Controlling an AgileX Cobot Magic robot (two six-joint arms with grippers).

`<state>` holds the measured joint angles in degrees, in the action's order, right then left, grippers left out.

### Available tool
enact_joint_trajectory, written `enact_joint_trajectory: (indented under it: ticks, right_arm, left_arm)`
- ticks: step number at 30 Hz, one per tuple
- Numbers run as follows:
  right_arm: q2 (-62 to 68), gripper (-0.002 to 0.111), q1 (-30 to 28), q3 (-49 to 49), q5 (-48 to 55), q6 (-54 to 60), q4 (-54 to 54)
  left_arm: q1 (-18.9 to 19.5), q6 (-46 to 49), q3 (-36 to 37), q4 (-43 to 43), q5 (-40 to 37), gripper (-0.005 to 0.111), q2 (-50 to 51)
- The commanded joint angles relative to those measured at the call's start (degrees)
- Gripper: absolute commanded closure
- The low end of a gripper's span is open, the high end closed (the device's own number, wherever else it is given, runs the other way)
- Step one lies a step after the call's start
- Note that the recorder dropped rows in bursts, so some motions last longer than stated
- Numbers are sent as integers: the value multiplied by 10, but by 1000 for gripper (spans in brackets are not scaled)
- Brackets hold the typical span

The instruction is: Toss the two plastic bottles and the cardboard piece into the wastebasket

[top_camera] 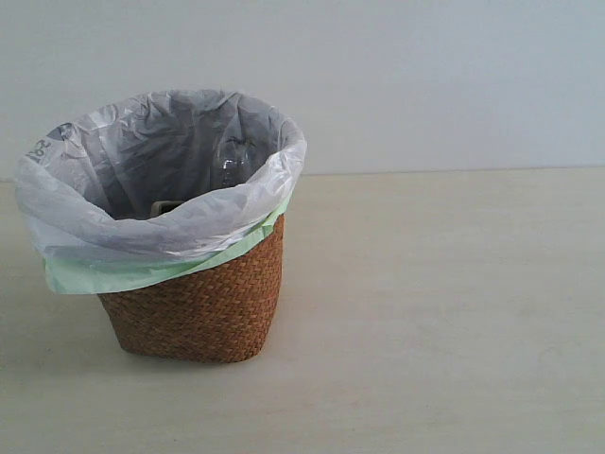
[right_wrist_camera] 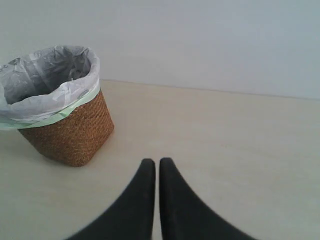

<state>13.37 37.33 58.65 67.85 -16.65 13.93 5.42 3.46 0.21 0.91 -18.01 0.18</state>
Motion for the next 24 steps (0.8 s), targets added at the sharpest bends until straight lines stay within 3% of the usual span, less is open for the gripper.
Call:
enact_joint_trajectory:
  ticks: [1,24]
  right_arm:
    - [-46,108,-2,-3,21,1,-11]
    - [-123,108,-23,-2,21,1,-15]
  left_arm:
    - [-3,-5,-2,1,4,-1,-2]
    - [-3,-5,-2,1,4,-1,-2]
